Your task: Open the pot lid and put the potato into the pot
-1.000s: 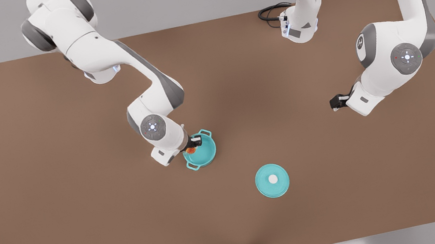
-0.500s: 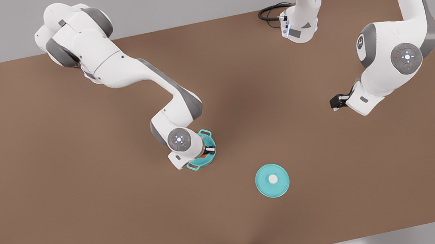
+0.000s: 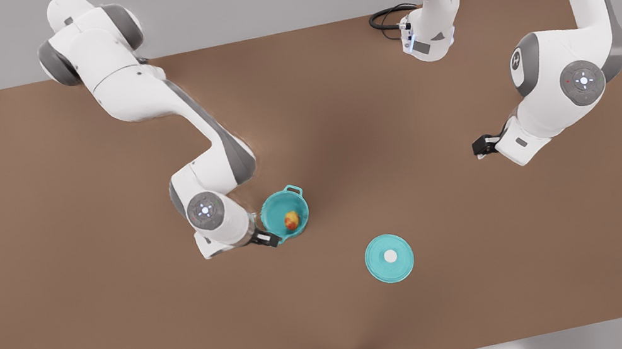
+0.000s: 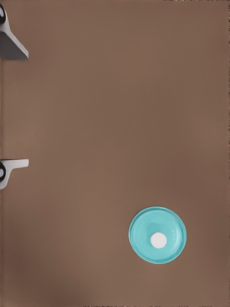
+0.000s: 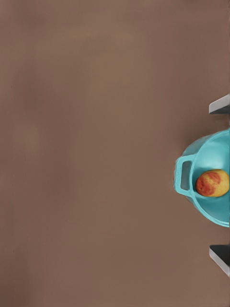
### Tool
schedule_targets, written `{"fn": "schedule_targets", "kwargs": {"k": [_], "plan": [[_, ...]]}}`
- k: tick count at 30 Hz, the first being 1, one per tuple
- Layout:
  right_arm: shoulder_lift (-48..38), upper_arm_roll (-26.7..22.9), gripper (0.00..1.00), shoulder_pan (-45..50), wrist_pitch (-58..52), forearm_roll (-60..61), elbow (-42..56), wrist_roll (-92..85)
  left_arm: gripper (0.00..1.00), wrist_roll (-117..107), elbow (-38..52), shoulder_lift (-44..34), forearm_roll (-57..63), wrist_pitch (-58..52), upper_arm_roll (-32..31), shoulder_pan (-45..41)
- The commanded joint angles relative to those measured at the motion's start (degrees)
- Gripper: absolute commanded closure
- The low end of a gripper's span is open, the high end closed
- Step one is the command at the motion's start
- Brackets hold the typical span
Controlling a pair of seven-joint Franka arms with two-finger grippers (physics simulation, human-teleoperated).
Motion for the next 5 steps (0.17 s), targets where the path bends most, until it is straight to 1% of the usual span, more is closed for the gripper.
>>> {"fn": "schedule_targets", "kwargs": {"k": [1,2,3,4,5], "plan": [[-1.6,-1.4,0.0,-7.6,-20.0,-2.9,5.4,-25.2,0.0,0.2,1.7,0.8,-0.4,0.0,0.0,-0.1],[-2.3,-4.3,0.0,-12.0,-21.7,-5.9,5.8,-36.4,0.0,0.6,3.8,1.6,0.6,0.0,-0.1,0.0],[-4.4,-6.1,0.0,-15.2,-21.5,-6.0,5.7,-46.5,0.0,0.5,4.9,2.4,0.8,0.0,-0.1,-0.3],[-6.1,-9.4,0.0,-15.5,-22.0,-6.0,5.0,-52.3,0.0,0.5,4.9,2.4,0.4,0.0,-0.1,-0.1],[-6.2,-10.1,0.0,-16.4,-25.4,-5.9,5.3,-54.1,0.0,0.5,4.9,2.4,0.3,0.0,0.0,-0.1]]}}
